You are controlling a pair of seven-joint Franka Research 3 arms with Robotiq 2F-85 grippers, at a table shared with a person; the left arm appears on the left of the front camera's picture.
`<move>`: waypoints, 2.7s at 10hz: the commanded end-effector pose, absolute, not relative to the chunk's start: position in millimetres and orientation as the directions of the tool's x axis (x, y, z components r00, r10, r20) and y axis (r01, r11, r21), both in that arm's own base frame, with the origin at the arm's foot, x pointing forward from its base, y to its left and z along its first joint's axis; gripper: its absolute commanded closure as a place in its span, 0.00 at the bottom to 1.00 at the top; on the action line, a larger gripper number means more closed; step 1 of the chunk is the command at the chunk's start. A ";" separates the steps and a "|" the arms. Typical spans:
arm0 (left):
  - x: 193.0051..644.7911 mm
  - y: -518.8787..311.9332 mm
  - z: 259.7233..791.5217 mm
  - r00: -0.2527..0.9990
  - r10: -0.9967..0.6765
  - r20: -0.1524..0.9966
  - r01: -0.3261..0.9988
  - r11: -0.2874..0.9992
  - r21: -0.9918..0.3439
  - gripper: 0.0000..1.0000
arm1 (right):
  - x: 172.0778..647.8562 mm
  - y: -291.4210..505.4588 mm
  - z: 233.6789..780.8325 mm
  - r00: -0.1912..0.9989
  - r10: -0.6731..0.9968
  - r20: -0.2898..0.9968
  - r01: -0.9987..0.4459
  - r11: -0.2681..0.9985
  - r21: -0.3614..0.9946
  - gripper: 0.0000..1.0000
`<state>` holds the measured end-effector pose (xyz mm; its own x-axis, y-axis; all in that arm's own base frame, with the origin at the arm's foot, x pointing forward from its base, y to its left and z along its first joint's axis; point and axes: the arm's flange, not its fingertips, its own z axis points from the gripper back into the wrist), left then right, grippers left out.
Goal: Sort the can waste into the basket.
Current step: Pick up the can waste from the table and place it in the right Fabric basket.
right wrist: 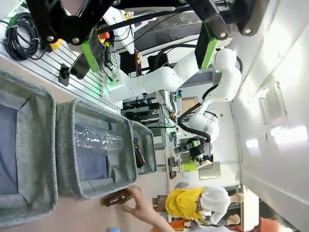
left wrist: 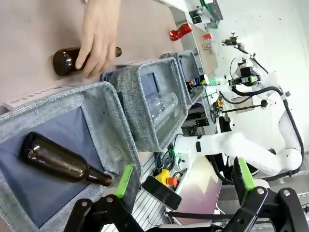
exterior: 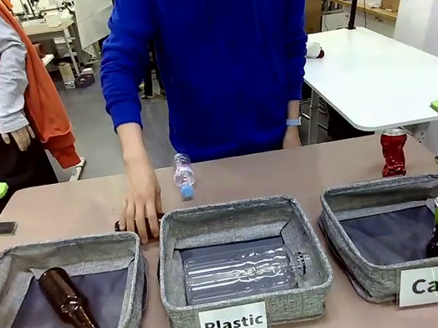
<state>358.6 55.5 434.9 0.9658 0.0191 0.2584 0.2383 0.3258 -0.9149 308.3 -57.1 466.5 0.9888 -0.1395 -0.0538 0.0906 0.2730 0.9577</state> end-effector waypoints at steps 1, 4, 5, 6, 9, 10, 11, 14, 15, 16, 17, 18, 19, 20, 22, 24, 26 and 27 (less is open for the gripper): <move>356.3 62.2 434.5 0.967 0.016 0.255 0.236 0.320 -0.917 0.00 | 307.5 -55.2 467.0 0.989 -0.131 -0.063 0.097 0.267 0.959 0.00; 356.3 62.2 434.5 0.967 0.016 0.255 0.236 0.320 -0.917 0.00 | 307.5 -55.2 467.0 0.989 -0.131 -0.063 0.097 0.267 0.959 0.00; 356.3 62.2 434.5 0.967 0.016 0.255 0.236 0.320 -0.917 0.00 | 308.3 -57.1 466.5 0.989 -0.139 -0.054 0.091 0.273 0.958 0.00; 356.3 62.2 434.5 0.967 0.016 0.255 0.236 0.320 -0.917 0.00 | 309.2 -50.0 477.9 0.987 -0.151 0.050 0.016 0.408 0.913 0.00; 356.3 62.2 434.5 0.967 0.016 0.255 0.236 0.320 -0.917 0.00 | 355.9 -54.9 486.2 0.862 -0.175 0.475 -0.081 0.879 0.470 0.00; 356.3 62.2 434.5 0.967 0.016 0.255 0.236 0.320 -0.917 0.00 | 365.0 -64.5 484.3 0.832 -0.125 0.541 -0.093 0.929 0.357 0.00; 356.3 62.2 434.5 0.967 0.016 0.255 0.236 0.320 -0.917 0.00 | 372.0 -79.5 480.2 0.785 -0.123 0.607 -0.029 0.972 0.233 0.00; 356.3 62.2 434.5 0.967 0.016 0.255 0.236 0.320 -0.917 0.00 | 368.5 -88.2 502.6 0.821 -0.116 0.559 -0.114 0.927 0.359 0.00; 356.3 62.2 434.5 0.967 0.016 0.255 0.236 0.320 -0.917 0.00 | 368.5 -88.2 502.6 0.821 -0.116 0.559 -0.114 0.927 0.359 0.00; 356.3 62.2 434.5 0.967 0.016 0.255 0.236 0.320 -0.917 0.00 | 368.5 -88.2 502.6 0.821 -0.116 0.559 -0.114 0.927 0.359 0.00; 358.5 59.8 432.4 0.967 0.029 0.252 0.229 0.324 -0.918 0.00 | 369.1 -97.9 494.8 0.790 -0.146 0.595 -0.048 0.953 0.298 0.00; 344.5 79.1 468.2 0.947 -0.048 0.316 0.308 0.400 -0.863 0.00 | 384.7 -119.2 488.4 0.803 -0.126 0.583 -0.111 0.929 0.354 0.00; 338.3 118.4 486.1 0.951 -0.050 0.307 0.297 0.439 -0.848 0.00 | 399.0 -144.2 478.0 0.764 -0.045 0.644 -0.261 0.890 0.373 0.00; 331.6 169.0 497.5 0.966 -0.017 0.259 0.237 0.471 -0.850 0.00 | 412.2 -168.0 459.9 0.726 0.099 0.681 -0.402 0.865 0.302 0.00; 302.8 227.3 506.6 0.960 0.047 0.276 0.217 0.500 -0.839 0.00 | 432.2 -195.9 429.3 0.626 0.253 0.738 -0.620 0.735 0.274 0.00; 282.6 248.2 497.1 0.956 0.051 0.289 0.230 0.482 -0.845 0.00 | 462.7 -224.3 395.8 0.545 0.226 0.807 -0.706 0.643 0.297 0.00; 278.4 248.3 489.2 0.955 0.068 0.288 0.231 0.435 -0.870 0.00 | 497.4 -240.3 348.5 0.636 0.162 0.754 -0.640 0.657 0.398 0.00; 282.0 245.7 486.4 0.957 0.063 0.283 0.231 0.425 -0.875 0.00 | 516.9 -239.9 327.6 0.654 0.122 0.747 -0.599 0.686 0.413 0.00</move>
